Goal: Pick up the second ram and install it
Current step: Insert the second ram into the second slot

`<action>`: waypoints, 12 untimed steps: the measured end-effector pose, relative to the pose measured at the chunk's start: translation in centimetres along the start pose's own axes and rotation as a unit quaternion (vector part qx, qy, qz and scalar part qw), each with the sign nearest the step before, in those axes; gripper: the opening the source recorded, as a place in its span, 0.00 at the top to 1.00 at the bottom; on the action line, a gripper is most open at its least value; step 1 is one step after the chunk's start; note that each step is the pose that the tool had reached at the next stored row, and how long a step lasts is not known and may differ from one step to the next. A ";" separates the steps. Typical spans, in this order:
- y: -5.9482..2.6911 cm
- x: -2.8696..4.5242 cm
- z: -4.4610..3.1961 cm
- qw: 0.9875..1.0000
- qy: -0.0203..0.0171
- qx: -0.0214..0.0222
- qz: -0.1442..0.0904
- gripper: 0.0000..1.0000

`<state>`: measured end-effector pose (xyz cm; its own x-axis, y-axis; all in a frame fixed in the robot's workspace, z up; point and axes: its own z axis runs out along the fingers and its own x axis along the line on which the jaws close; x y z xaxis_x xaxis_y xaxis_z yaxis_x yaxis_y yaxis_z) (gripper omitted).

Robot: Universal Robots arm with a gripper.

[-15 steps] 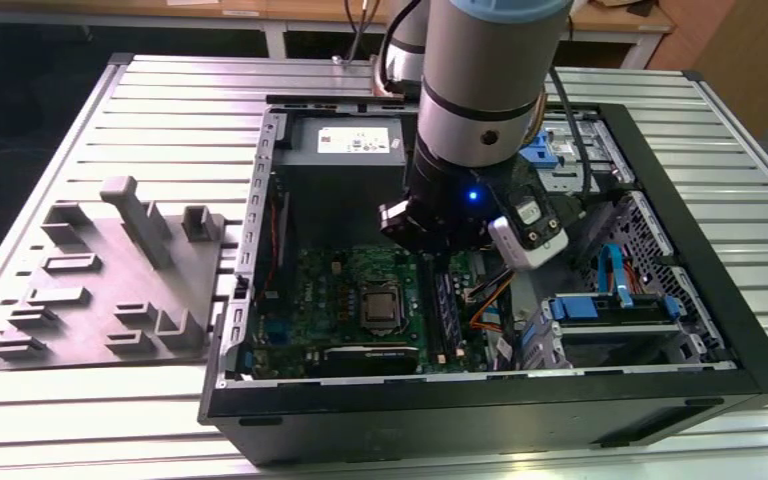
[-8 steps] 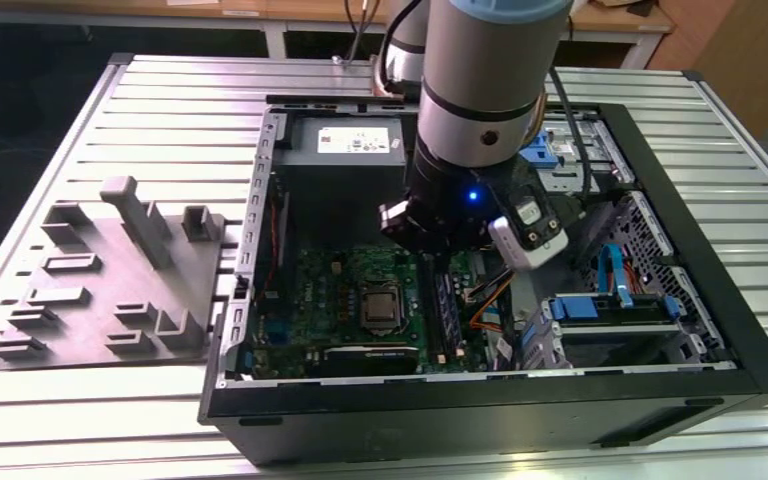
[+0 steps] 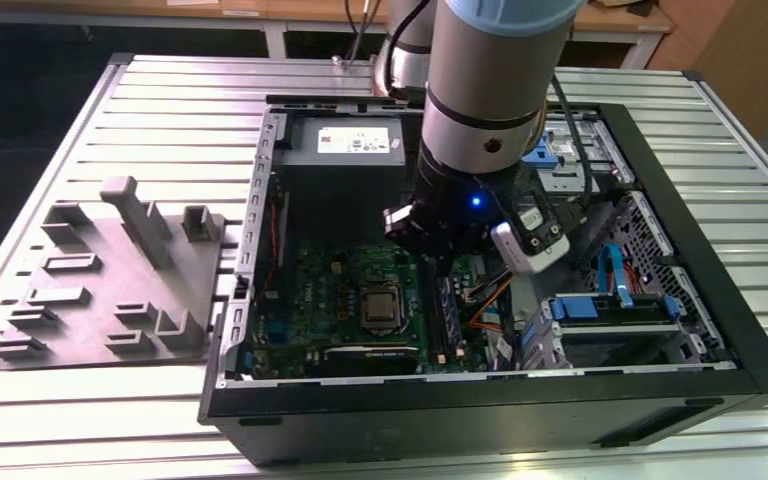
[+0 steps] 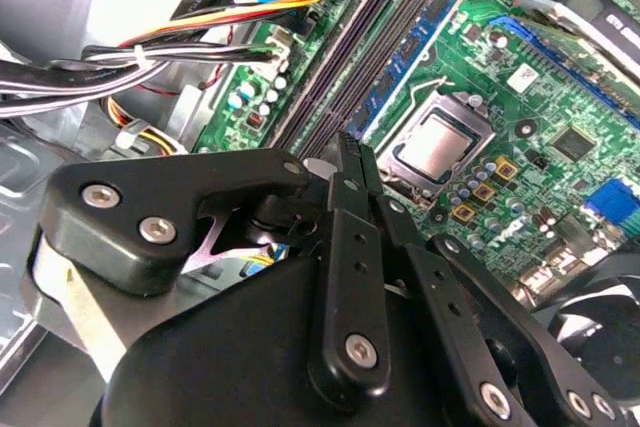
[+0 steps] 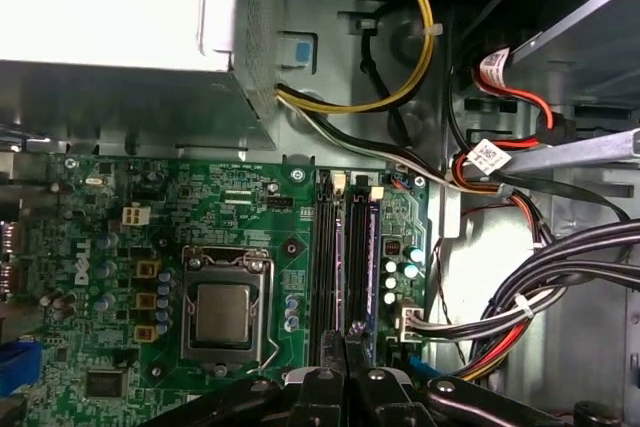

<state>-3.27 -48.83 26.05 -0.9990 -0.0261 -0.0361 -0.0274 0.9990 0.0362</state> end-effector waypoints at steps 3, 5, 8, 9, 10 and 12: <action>-0.02 0.03 1.00 1.000 0.000 0.000 0.002 0.88; -0.03 0.04 1.24 1.000 0.000 0.000 0.002 0.88; -0.05 0.06 1.79 1.000 0.000 0.000 0.003 0.88; -0.05 0.07 1.96 1.000 0.000 0.000 0.003 0.88; -0.06 0.07 2.12 1.000 0.000 0.000 0.003 0.88; -0.07 0.08 2.33 1.000 0.000 0.000 0.003 0.88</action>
<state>-3.27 -48.82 23.71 -0.9991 -0.0209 -0.0360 -0.0222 0.9991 0.0362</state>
